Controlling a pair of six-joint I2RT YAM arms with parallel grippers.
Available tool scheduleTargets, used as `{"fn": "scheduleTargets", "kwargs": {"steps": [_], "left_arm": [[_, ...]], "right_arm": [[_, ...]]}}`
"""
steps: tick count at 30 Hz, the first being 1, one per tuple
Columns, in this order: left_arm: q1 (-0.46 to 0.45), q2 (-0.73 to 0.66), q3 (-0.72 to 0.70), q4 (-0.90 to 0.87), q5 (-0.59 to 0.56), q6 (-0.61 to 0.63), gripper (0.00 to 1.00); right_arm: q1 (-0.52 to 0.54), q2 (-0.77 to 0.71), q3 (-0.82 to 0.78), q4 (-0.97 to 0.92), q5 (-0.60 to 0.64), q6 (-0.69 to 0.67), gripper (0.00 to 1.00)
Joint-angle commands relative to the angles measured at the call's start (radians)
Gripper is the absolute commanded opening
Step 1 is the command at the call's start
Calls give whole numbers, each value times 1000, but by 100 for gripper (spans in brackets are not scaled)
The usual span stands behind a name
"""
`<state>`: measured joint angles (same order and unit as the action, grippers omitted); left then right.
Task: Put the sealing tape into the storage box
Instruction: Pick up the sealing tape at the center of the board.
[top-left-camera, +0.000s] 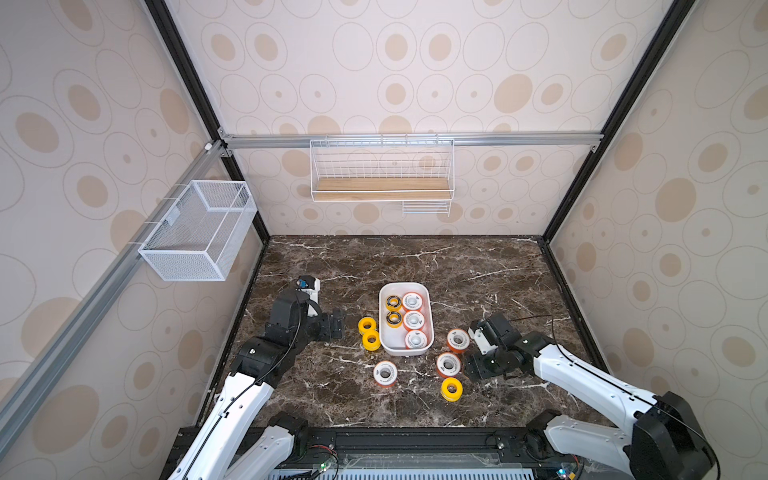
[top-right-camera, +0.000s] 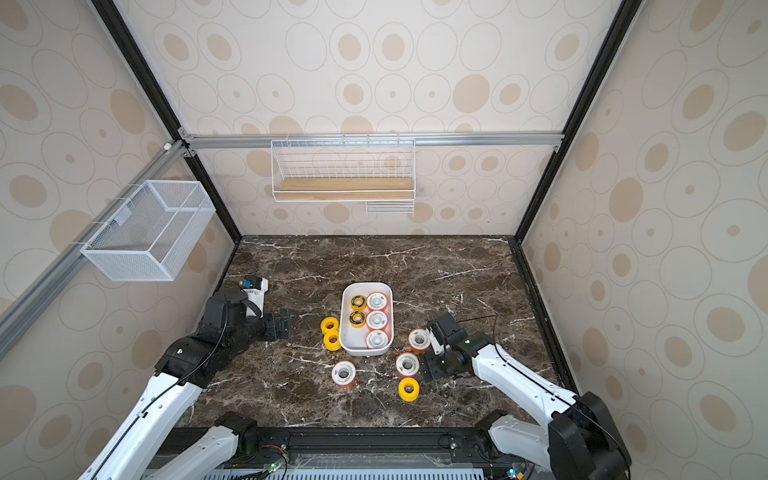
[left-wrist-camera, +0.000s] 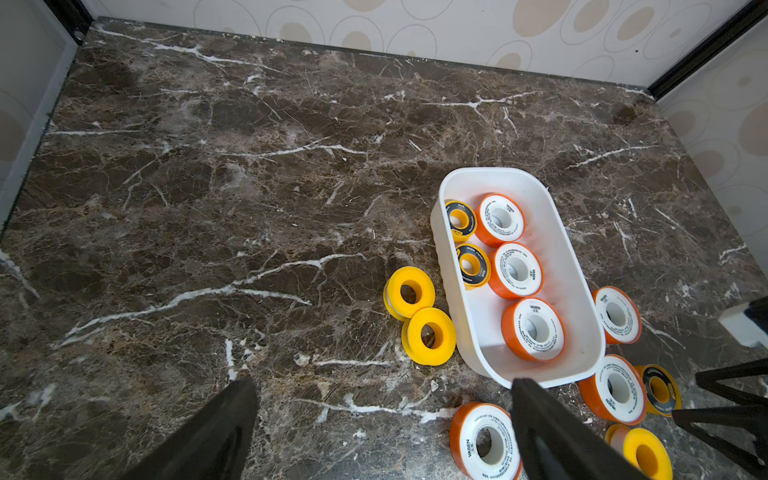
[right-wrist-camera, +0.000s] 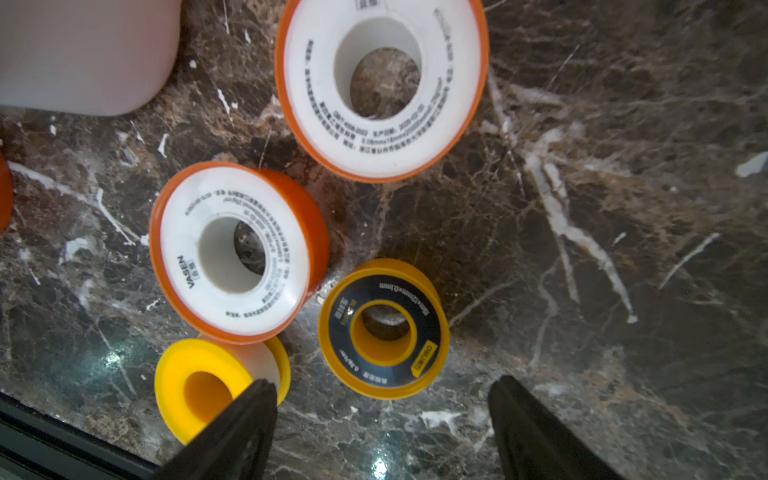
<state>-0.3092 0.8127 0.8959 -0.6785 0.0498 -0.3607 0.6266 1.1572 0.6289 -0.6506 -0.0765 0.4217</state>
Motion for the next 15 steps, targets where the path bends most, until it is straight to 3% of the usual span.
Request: {"fn": "scheduleTargets", "kwargs": {"steps": [1, 15], "left_arm": [[5, 2, 6, -20, -13, 18, 99], [5, 9, 6, -20, -6, 18, 99]], "right_arm": [[14, 27, -14, 15, 9, -4, 86], [31, 137, -4, 61, 46, 8, 83]]}}
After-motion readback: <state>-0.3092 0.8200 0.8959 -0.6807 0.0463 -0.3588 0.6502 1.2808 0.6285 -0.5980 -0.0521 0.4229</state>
